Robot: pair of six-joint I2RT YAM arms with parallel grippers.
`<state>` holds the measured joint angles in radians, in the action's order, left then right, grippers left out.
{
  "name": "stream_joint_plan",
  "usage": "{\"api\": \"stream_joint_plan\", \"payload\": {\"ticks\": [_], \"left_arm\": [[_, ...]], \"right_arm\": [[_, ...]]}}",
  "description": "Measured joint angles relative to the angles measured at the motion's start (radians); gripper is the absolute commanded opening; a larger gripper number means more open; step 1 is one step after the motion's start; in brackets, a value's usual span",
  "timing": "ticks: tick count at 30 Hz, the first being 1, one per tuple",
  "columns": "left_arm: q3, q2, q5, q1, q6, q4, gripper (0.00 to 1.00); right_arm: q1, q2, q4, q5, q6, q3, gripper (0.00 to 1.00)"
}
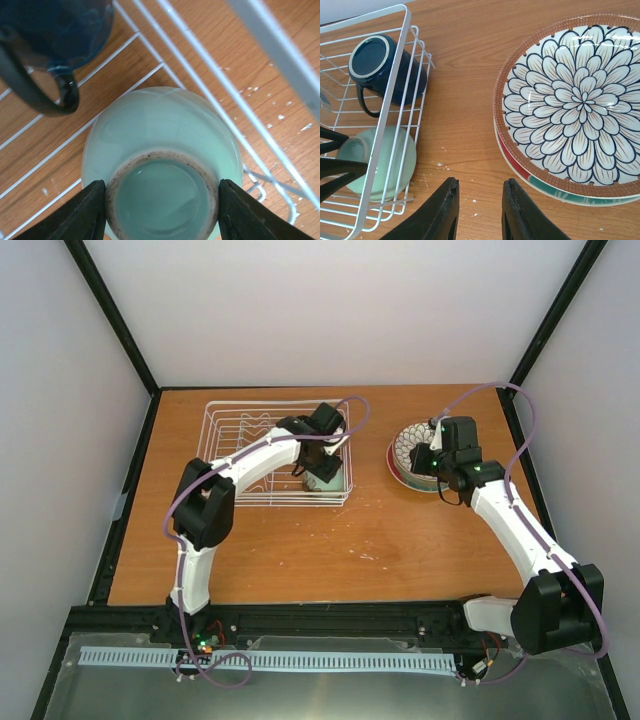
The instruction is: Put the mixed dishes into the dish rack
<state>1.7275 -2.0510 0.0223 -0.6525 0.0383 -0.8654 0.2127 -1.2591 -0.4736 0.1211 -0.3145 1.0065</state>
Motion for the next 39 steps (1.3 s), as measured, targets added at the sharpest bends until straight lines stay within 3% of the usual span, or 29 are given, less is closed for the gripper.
{"api": "stream_joint_plan", "payload": {"ticks": [5, 10, 14, 17, 21, 33, 39], "left_arm": [[0.003, -0.006, 0.008, -0.024, 0.001, 0.013, 0.14], [0.003, -0.006, 0.011, -0.024, 0.002, 0.013, 0.39], [0.003, -0.006, 0.016, -0.024, 0.006, 0.013, 0.46], [0.002, -0.003, 0.024, -0.024, 0.013, 0.013, 0.73], [-0.015, 0.013, 0.035, -0.026, 0.028, 0.010, 0.87], [-0.030, 0.185, 0.115, -0.027, 0.059, 0.004, 0.95], [-0.047, 0.355, 0.120, -0.027, 0.071, 0.058, 0.98]], "right_arm": [[-0.002, 0.008, -0.003, -0.001, 0.000, -0.006, 0.24], [-0.009, 0.019, -0.010, -0.002, 0.000, -0.014, 0.25], [-0.012, 0.022, -0.011, -0.010, 0.000, -0.015, 0.27], [-0.013, 0.028, -0.019, -0.023, 0.000, -0.015, 0.28], [-0.017, 0.039, -0.030, -0.042, 0.000, -0.015, 0.28], [-0.043, 0.061, -0.080, -0.122, -0.008, -0.017, 0.28], [-0.251, 0.031, -0.100, -0.086, -0.020, -0.039, 0.28]]}}
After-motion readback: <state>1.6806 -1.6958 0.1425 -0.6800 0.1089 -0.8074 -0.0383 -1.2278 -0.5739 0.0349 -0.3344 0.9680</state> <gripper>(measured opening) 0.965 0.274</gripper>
